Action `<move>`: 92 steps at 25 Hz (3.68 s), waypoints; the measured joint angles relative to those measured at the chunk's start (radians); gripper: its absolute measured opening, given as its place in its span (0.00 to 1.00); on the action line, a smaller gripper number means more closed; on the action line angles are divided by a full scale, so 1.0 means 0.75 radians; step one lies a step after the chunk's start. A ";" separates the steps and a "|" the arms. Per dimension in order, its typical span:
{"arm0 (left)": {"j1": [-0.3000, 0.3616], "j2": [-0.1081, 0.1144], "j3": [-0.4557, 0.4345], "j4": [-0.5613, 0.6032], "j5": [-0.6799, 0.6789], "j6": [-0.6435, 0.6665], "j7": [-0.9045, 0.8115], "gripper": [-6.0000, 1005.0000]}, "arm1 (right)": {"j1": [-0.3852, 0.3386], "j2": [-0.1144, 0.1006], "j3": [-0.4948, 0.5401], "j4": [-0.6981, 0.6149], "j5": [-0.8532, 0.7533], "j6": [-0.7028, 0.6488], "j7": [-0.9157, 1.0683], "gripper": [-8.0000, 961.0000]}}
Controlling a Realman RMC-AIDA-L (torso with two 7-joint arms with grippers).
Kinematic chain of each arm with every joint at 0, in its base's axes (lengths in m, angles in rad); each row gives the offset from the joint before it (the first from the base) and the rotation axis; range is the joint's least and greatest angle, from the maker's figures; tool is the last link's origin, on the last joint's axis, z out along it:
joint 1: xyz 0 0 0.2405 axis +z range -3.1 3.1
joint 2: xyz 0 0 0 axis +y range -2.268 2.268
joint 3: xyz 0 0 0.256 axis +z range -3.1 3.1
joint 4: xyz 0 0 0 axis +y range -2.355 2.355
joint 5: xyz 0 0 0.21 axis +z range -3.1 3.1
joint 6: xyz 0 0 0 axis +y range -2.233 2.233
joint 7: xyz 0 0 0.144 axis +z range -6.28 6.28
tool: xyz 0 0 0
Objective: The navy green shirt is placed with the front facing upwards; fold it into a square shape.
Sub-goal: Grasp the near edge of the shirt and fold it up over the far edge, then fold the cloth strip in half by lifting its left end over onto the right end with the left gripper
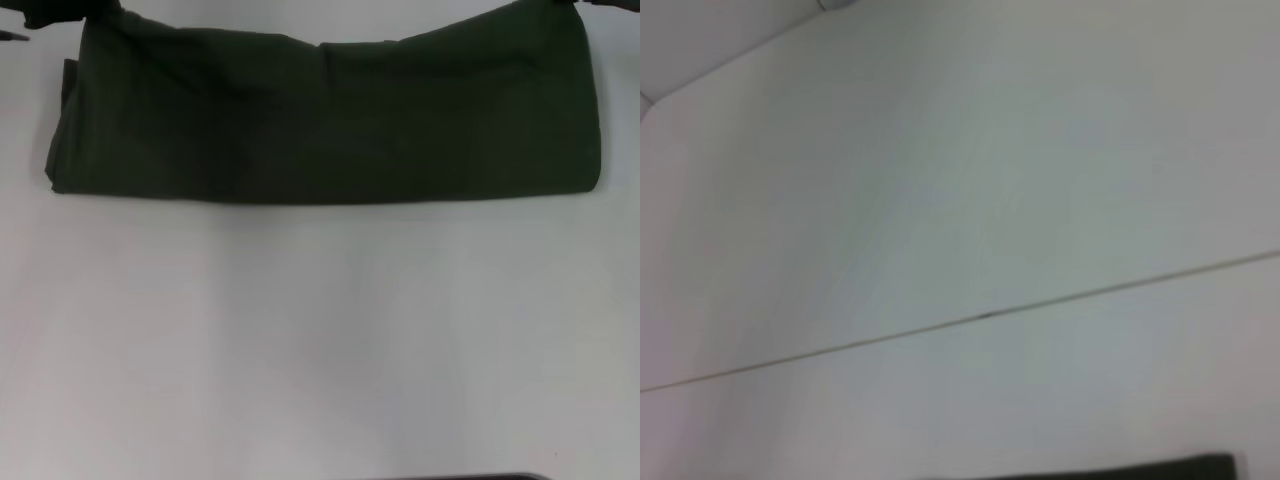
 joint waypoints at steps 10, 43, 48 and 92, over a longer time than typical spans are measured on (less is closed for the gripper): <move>-0.011 -0.011 -0.004 0.055 0.010 -0.131 -0.023 0.05 | 0.020 0.036 -0.174 0.053 -0.001 0.244 0.005 0.03; -0.023 -0.010 0.016 0.097 0.005 -0.247 -0.029 0.18 | 0.034 0.010 -0.179 0.073 -0.001 0.277 0.015 0.20; 0.002 0.003 0.015 0.076 0.006 -0.231 -0.045 0.35 | 0.041 0.004 -0.177 0.074 -0.001 0.272 0.015 0.42; 0.209 0.096 0.012 -0.048 0.063 0.321 -0.007 0.69 | -0.088 -0.098 0.001 -0.172 0.026 -0.710 0.082 0.90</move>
